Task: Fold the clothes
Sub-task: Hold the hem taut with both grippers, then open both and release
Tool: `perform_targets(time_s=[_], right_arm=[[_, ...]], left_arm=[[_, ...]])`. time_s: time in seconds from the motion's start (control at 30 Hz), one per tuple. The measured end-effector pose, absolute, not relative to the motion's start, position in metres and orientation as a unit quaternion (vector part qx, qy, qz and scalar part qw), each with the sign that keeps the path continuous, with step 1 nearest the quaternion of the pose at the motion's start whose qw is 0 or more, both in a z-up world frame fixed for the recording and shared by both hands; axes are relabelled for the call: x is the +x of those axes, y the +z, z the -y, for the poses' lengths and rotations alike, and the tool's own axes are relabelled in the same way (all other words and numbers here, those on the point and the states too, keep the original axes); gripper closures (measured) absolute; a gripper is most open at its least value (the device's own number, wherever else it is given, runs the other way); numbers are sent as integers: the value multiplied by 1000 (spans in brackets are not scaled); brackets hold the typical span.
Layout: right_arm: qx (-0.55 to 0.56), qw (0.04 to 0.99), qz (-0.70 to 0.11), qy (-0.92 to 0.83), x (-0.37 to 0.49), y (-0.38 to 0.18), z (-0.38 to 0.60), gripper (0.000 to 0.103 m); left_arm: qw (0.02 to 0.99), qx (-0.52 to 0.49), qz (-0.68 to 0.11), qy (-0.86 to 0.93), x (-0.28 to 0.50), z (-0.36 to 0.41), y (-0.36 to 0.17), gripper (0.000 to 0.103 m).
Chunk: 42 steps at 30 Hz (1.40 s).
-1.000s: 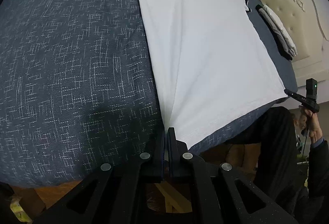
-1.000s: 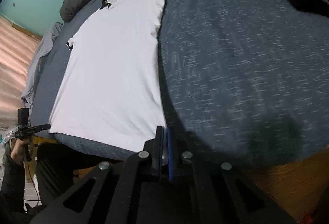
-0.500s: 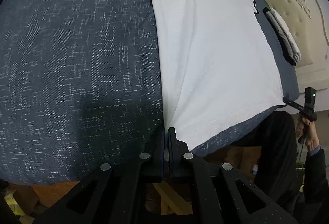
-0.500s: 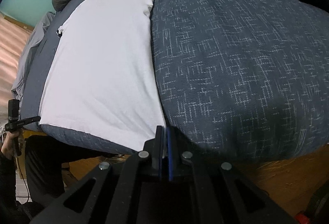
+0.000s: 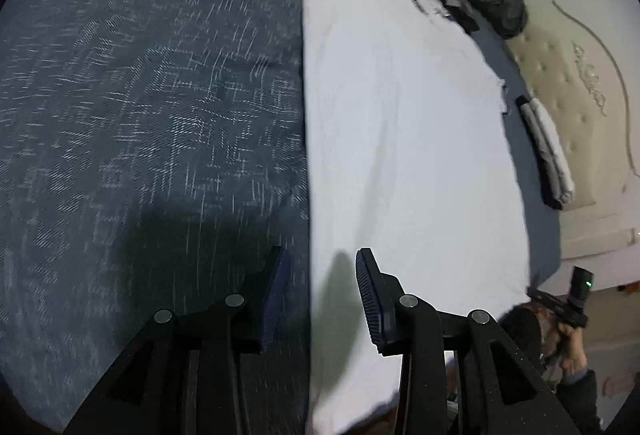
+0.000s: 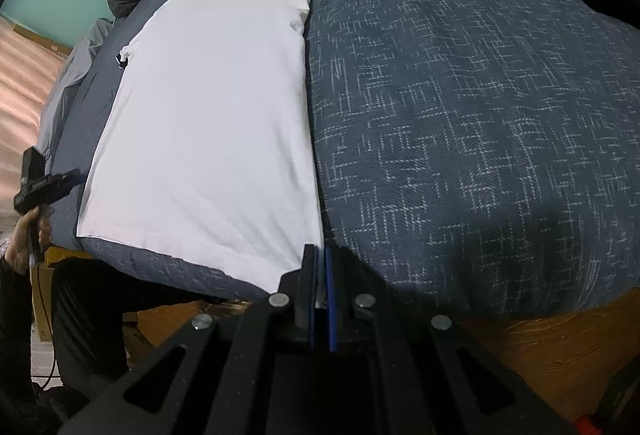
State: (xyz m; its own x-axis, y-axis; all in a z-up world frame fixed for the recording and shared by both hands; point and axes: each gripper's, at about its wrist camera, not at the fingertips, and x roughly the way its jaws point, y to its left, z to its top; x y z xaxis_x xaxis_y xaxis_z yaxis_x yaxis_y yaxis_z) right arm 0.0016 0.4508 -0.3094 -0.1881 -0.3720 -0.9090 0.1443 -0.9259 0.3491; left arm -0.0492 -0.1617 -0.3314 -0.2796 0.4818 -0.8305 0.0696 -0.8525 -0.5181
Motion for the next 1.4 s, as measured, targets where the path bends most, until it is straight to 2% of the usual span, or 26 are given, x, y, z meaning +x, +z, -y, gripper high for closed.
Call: perform_targets(time_s=[0.03, 0.1, 0.17, 0.53, 0.63, 0.77, 0.8, 0.9, 1.1, 1.2, 1.4], right_arm=[[614, 168, 94, -765, -1, -309, -450, 99], [613, 168, 95, -766, -1, -309, -450, 99], [613, 169, 95, -766, 0, -309, -450, 99], [616, 171, 89, -764, 8, -309, -464, 99], [617, 171, 89, -763, 8, -308, -463, 99], [617, 172, 91, -763, 7, -308, -464, 99], [617, 172, 92, -763, 6, -308, -464, 99], [618, 172, 93, -762, 5, -310, -464, 99], [619, 173, 93, -761, 4, -310, -464, 99], [617, 174, 91, -762, 4, -309, -464, 99], [616, 173, 100, -762, 6, -309, -468, 99]], left_arm=[[134, -585, 234, 765, -50, 163, -333, 70], [133, -585, 231, 766, -53, 165, -336, 97], [131, -585, 229, 767, -55, 167, -340, 99], [113, -592, 211, 770, -60, 156, -346, 100], [109, -592, 222, 767, -60, 158, -342, 97], [122, -597, 212, 764, -50, 155, -328, 88], [129, -601, 213, 760, -46, 154, -328, 81], [148, -608, 213, 750, -34, 150, -326, 78], [152, -623, 196, 742, -33, 146, -344, 81], [155, -626, 188, 741, -34, 144, -345, 100], [153, -627, 172, 744, -28, 149, -336, 100]])
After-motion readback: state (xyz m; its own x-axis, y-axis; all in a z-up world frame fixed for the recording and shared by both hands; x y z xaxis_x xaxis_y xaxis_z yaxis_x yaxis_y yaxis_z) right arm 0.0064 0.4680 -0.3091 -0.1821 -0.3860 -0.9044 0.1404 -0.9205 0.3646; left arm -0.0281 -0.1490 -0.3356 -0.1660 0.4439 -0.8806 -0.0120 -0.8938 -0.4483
